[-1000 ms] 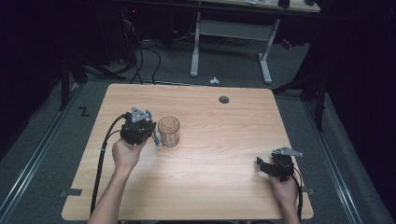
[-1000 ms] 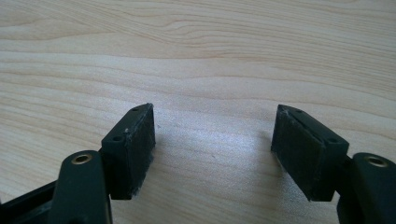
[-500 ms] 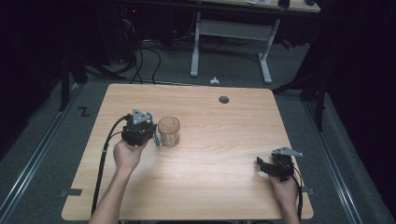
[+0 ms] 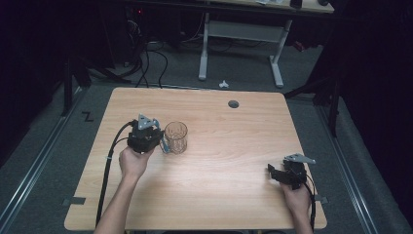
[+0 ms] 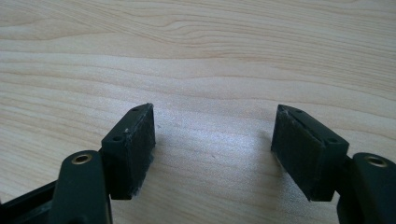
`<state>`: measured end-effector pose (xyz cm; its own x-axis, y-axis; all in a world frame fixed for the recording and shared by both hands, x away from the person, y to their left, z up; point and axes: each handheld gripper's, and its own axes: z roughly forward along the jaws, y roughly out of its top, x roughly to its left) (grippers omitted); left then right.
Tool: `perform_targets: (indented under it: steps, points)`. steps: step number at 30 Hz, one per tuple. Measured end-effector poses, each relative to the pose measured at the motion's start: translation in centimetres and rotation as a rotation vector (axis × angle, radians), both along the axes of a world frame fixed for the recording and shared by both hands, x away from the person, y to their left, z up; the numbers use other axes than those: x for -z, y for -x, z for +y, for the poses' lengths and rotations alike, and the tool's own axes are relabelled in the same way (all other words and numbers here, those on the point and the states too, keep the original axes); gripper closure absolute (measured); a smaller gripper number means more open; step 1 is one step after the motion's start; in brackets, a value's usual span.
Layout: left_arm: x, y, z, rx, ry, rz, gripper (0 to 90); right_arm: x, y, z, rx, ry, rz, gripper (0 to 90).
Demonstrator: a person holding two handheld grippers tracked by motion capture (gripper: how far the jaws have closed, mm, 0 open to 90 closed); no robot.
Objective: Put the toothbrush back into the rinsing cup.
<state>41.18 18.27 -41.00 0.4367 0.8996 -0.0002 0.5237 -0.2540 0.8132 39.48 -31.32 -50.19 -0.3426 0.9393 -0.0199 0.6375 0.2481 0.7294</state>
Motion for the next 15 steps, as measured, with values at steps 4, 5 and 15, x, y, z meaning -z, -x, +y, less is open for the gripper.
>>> perform_targets:
  steps: [4,5,15]
  points:
    - [0.05,-0.03,-0.01,0.004,0.006,0.009,77.4,0.00,0.00,0.00,0.000,0.000,0.000,30.5]
    - [0.04,-0.03,0.01,0.007,0.011,0.014,75.4,0.00,0.00,0.00,0.000,0.000,0.000,30.5]
    - [-0.22,0.60,0.69,-0.012,0.044,0.004,59.2,0.00,0.00,0.00,0.000,0.000,0.000,30.5]
